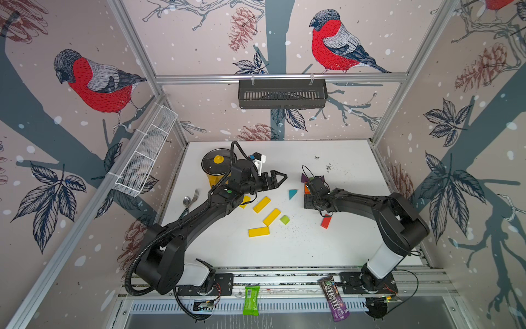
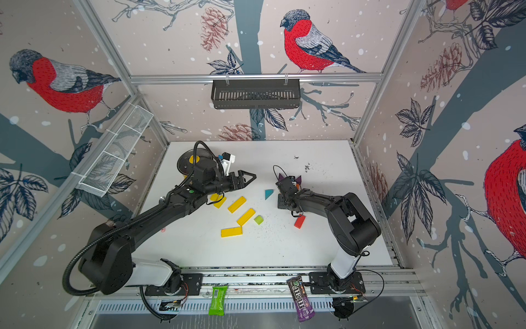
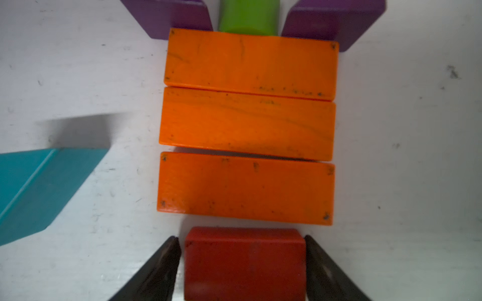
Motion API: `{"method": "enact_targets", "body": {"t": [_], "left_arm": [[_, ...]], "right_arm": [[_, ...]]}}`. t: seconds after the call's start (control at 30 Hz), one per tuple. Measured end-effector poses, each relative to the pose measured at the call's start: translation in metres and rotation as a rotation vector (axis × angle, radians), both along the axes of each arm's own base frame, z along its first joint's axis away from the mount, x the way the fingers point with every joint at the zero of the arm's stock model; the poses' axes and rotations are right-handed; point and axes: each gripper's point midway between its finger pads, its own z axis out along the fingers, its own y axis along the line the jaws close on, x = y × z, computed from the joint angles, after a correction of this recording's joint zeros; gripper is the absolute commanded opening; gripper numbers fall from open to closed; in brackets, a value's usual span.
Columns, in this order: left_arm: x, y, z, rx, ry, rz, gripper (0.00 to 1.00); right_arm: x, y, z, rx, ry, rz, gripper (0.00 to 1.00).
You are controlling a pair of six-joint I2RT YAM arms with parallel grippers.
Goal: Assemble a carrot with building blocks
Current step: Assemble the building block at the center of the board.
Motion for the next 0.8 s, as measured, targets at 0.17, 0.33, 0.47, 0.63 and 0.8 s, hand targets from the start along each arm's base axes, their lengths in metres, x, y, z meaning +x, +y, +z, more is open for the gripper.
{"method": "enact_targets", "body": {"t": [0.17,0.33,0.47,0.63,0.8], "left_arm": [[0.0,0.0,0.0,0.0,0.0,0.0,0.91],[0.0,0.0,0.0,0.0,0.0,-0.001,0.92],[0.0,0.0,0.0,0.0,0.0,-0.001,0.92],[0.0,0.0,0.0,0.0,0.001,-0.001,0.92],[0.0,0.0,-0.002,0.002,0.004,-0.001,0.92]], "right_arm": [[-0.004,0.003,0.011,0.021,-0.007,0.012,0.78],[-0.006,0.004,0.034,0.05,-0.05,0.019,0.69],[-0.015,-0.01,0.031,0.027,-0.034,0.017,0.61],[-0.026,-0.025,0.018,-0.014,0.008,0.029,0.6],[-0.028,-0.032,0.005,-0.033,0.042,0.026,0.6]]}}
